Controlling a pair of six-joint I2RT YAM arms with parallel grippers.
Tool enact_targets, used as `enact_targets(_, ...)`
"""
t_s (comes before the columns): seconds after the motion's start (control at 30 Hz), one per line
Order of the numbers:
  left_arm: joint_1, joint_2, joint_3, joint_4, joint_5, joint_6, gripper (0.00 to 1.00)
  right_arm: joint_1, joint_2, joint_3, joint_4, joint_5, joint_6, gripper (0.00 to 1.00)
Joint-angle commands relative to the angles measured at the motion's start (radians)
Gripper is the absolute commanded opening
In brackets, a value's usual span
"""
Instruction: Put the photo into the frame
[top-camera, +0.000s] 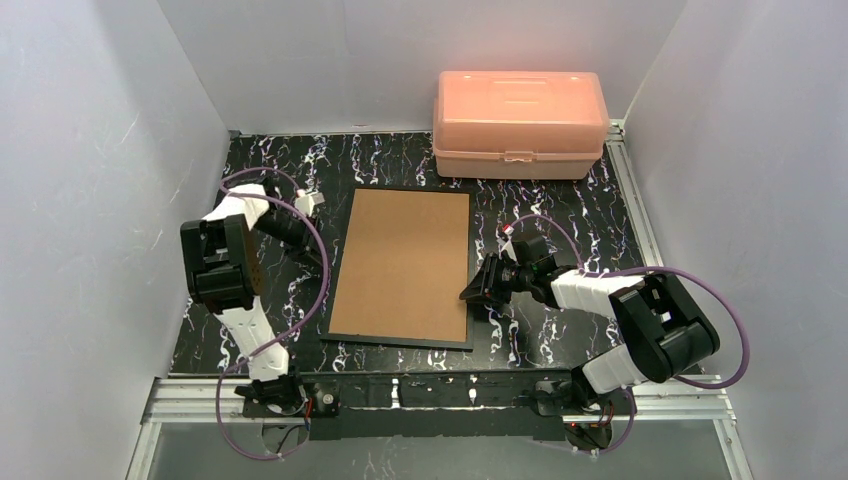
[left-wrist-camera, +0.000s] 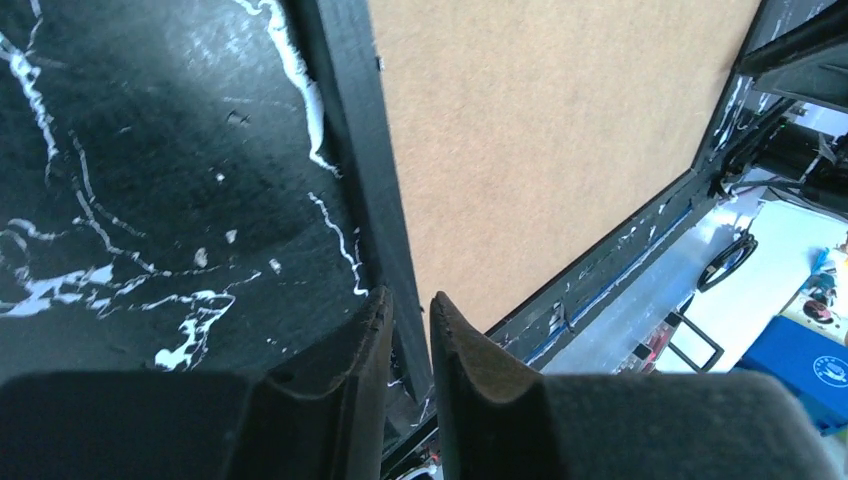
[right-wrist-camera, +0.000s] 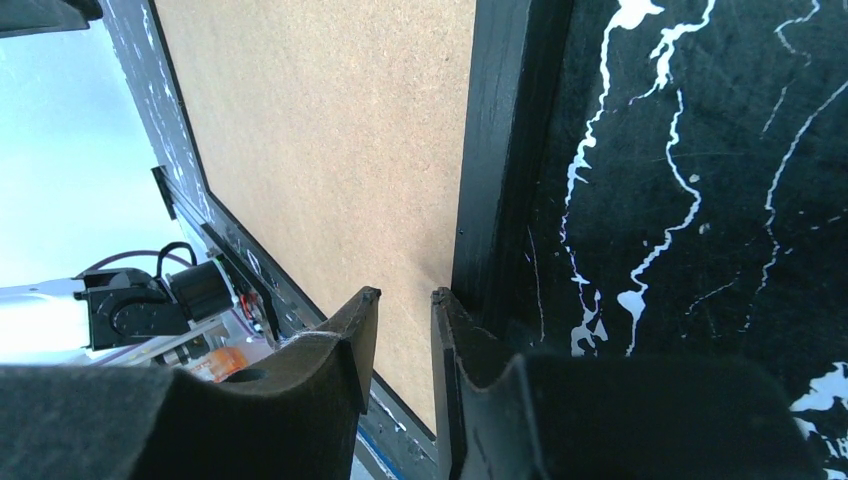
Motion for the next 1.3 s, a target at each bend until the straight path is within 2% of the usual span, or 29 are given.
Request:
enact_targets(0.0,0.010,-0.012,-0.025,-0.028,-0.050,0.024,0.21,0.005,0.020,-0.026,-0.108,0.095,-0.051,0.35)
enact_targets(0.2,0.010,0.088,-0.067,0.030,-0.031,0.005,0.22,0.005,0.021,-0.021,-0.109,0.091,-0.051,0.34)
enact_targets(0.4,-0.006,0.112,-0.067,0.035,-0.003,-0.001,0.23,0.006,0.020,-0.020,-0.112,0.090,-0.051,0.33)
enact_targets(0.47,-0.013,0.120,-0.067,0.037,-0.002,0.002,0.17,0.006,0.020,-0.019,-0.109,0.091,-0.048,0.32)
enact_targets(0.57,-0.022,0.132,-0.071,0.045,-0.003,-0.002,0.00,0.006,0.025,-0.019,-0.102,0.089,-0.047,0.32)
enact_targets(1.27,-0.065,0.132,-0.091,0.079,-0.024,-0.017,0.00,0.032,0.092,0.012,-0.106,0.121,-0.053,0.29)
